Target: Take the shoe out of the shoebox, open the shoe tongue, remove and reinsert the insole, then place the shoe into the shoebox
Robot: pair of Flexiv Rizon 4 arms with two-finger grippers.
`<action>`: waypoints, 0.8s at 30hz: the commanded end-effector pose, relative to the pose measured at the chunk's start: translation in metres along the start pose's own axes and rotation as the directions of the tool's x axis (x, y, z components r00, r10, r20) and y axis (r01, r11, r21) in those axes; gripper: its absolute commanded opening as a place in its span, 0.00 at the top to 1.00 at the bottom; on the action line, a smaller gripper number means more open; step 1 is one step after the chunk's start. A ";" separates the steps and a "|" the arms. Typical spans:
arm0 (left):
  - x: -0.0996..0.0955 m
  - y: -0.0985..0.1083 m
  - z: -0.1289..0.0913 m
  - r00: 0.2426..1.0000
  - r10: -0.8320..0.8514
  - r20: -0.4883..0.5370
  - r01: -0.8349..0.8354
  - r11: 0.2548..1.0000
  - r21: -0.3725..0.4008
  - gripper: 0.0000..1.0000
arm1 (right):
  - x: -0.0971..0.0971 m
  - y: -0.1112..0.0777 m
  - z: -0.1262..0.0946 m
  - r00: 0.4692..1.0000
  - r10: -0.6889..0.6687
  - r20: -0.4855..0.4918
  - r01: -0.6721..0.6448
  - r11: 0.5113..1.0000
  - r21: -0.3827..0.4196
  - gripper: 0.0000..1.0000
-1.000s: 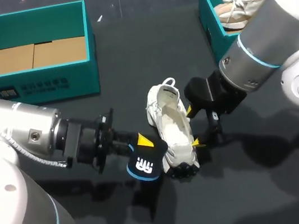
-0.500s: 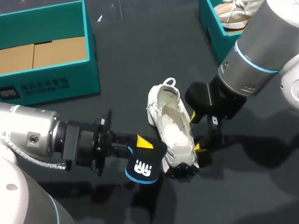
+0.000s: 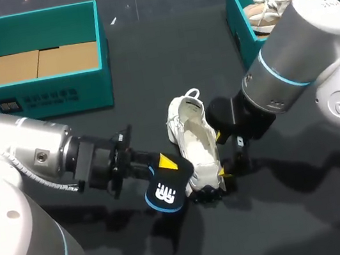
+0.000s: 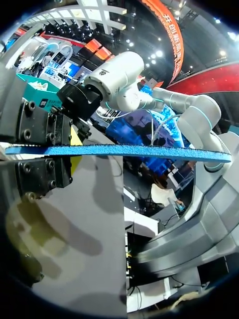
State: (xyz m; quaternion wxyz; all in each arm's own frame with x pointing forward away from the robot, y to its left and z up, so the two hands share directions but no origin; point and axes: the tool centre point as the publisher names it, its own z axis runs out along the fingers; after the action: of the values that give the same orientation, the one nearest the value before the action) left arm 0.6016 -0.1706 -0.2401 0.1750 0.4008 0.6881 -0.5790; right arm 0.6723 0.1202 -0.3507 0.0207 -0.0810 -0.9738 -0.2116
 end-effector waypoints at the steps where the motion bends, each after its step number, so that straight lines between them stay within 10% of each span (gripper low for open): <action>1: -0.003 0.002 0.004 1.000 0.001 -0.007 -0.001 1.000 0.004 1.00 | 0.007 -0.002 0.001 1.000 -0.004 0.025 0.004 1.000 0.000 0.00; 24: -0.007 0.002 0.024 0.999 -0.018 -0.026 0.019 0.999 0.039 1.00 | -0.002 -0.008 0.001 0.998 0.016 0.053 -0.017 1.000 0.011 0.00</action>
State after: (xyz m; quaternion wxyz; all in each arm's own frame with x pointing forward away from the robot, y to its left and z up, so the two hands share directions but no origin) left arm 0.6000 -0.1907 -0.2408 0.1540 0.4040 0.6835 -0.5881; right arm 0.6747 0.1144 -0.3563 0.0009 -0.0921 -0.9747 -0.2037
